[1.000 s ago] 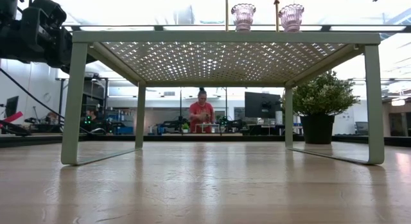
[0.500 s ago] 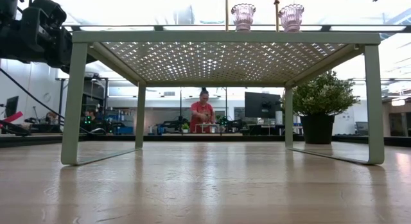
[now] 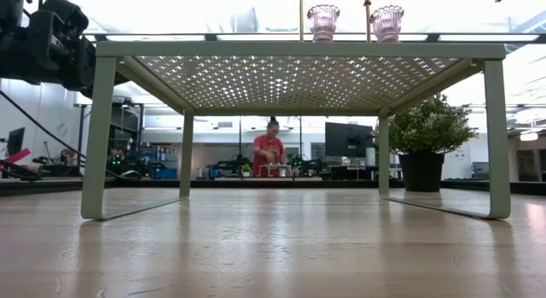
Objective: Pick & Place candle stick holders
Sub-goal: Put the gold candle holder on the shelf
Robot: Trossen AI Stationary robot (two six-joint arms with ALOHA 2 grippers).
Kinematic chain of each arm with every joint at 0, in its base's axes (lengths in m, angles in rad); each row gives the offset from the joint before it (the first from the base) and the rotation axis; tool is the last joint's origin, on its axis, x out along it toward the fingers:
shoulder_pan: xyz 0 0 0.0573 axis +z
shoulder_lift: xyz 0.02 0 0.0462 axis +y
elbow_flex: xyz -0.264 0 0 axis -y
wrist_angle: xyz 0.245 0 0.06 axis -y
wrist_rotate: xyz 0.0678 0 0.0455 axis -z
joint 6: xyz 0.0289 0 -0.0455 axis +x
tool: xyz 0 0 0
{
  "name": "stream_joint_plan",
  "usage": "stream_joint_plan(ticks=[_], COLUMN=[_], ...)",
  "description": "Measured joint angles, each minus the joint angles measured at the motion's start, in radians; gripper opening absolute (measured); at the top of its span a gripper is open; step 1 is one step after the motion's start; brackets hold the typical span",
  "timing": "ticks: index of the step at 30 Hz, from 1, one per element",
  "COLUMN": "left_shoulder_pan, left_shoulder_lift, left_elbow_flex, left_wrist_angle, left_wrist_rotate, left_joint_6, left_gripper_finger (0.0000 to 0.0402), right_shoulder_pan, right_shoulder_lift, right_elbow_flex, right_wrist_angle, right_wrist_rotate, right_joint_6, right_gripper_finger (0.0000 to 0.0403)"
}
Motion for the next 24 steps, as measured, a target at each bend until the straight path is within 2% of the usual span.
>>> stream_joint_plan(ticks=[5,9,16,21,24], left_shoulder_pan=[0.0,0.0,0.0,0.0,0.0], left_shoulder_lift=[0.001,0.002,0.002,0.002,0.002], left_elbow_flex=[0.0,0.0,0.0,0.0,0.0], left_wrist_angle=[-0.003,-0.017,-0.018,-0.02,-0.02], left_wrist_rotate=[0.0,0.001,0.0,0.0,0.0], left_joint_6=[0.0,0.0,0.0,0.0,0.0], left_gripper_finger=[0.0013,0.0013,0.0013,0.0013,0.0013], right_shoulder_pan=[0.002,0.002,-0.008,-0.038,-0.073], right_shoulder_lift=[-0.146,-0.243,-0.397,-0.503,-0.565], right_elbow_flex=[-0.225,-0.373,-0.659,-0.809,-0.883], right_wrist_angle=[0.274,0.396,0.785,0.91,0.926], right_wrist_rotate=[-0.104,-0.108,-0.109,-0.108,-0.109], right_joint_6=[-0.079,-0.099,-0.245,-0.304,-0.308], right_gripper_finger=[0.0008,0.0008,0.0008,0.0008,0.0008])
